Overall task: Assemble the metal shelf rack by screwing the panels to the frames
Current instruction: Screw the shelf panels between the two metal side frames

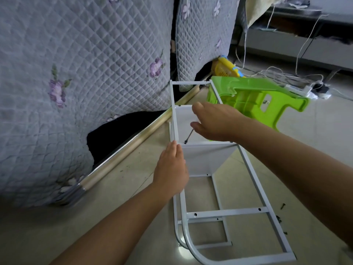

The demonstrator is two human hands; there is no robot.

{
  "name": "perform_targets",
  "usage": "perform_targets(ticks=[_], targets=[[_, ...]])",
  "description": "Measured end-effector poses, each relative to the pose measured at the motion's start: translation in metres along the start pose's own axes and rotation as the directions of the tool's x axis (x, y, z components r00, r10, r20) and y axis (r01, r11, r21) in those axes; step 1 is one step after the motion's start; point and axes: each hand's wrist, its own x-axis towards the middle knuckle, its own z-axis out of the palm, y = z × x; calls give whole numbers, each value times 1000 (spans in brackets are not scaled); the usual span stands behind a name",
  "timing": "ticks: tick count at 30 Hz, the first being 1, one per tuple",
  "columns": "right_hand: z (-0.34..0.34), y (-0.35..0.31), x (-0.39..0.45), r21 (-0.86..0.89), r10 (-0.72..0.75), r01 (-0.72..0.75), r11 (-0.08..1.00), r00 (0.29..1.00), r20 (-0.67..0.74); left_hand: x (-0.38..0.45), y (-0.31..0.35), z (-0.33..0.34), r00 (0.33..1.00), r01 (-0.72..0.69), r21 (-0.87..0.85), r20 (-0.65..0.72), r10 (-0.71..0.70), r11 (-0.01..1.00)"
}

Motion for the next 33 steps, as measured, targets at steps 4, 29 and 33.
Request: perform_targets(ticks=[4,29,33], targets=[[-2,-2,-2,43,-104,101,994,992,75,1,1,-2,999,7,37,36,-9,999],[-3,5,0,65,-53,42,997,985,163,4,-18,-5,996,-45,-195,71,60,980],[-9,4,-4,-33,-138,146,989,977,161,3,-17,-4,996,-41,-203,64,55,978]])
